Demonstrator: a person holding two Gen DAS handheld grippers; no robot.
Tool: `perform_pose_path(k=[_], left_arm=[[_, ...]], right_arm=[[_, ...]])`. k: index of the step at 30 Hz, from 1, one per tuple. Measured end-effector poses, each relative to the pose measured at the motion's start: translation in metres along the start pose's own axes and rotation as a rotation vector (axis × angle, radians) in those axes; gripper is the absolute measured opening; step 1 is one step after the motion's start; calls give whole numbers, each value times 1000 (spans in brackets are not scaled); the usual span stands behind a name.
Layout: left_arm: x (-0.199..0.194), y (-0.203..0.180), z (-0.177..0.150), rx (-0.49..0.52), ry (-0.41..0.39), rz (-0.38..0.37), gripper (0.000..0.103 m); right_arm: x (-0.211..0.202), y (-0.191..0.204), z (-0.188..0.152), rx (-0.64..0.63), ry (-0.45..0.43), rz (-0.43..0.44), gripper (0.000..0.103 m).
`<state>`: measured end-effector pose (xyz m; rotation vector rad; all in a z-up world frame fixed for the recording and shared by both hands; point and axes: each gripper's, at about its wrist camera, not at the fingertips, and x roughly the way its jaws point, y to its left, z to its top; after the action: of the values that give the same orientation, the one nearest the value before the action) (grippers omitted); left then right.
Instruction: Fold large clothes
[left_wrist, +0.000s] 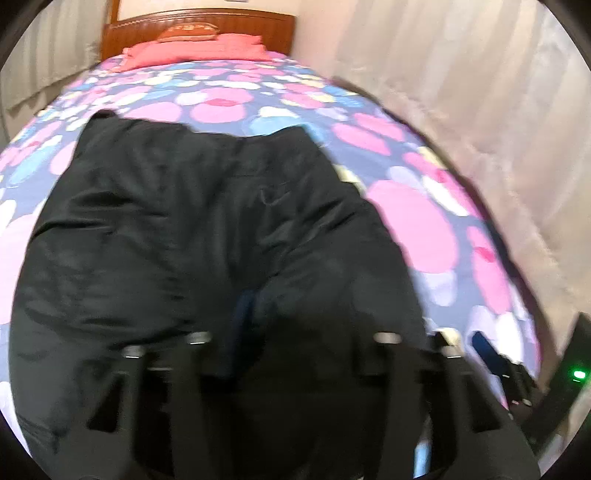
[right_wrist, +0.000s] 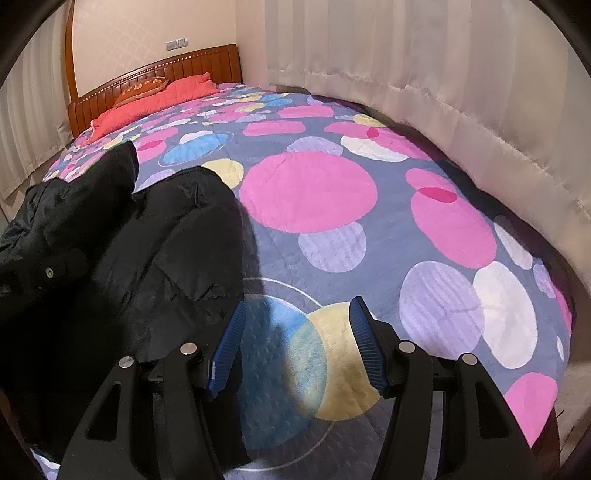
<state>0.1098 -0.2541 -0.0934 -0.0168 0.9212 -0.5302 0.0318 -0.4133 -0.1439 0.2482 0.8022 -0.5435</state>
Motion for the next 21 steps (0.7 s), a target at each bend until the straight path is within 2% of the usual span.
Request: perform_pose_path(k=[4,7,9,13,15,16,17,19,21], left_arm=[[-23,-7,1,23,-23,-25,70],[-52,-1,2,8,-47,-82,72],[-71,7,3,1,-84,-89,79],[-106,41,9,-18,-168,-37,84],[-122,75,10,-57,-210,25,90],[-125,93,11,-78,-220,55,91],[-126,104,11,-92,-220,80,91],[-126,140,7,-166,-206,129,91],[-121,165,3,-226,-188,146,91]], right_arm=[[-13,0,4,-4,-17,-2,58],[-25,4,9,-3,-30,11,58],[-34,10,14,-9,-47,23,58],[-52,29,26,-25,-82,70,58],[-61,45,34,-47,-107,95,58],[-63,53,38,-55,-113,112,60],[-64,60,41,-56,-111,133,64],[-65,74,47,-50,-103,184,65],[-64,90,51,-60,-97,212,65]])
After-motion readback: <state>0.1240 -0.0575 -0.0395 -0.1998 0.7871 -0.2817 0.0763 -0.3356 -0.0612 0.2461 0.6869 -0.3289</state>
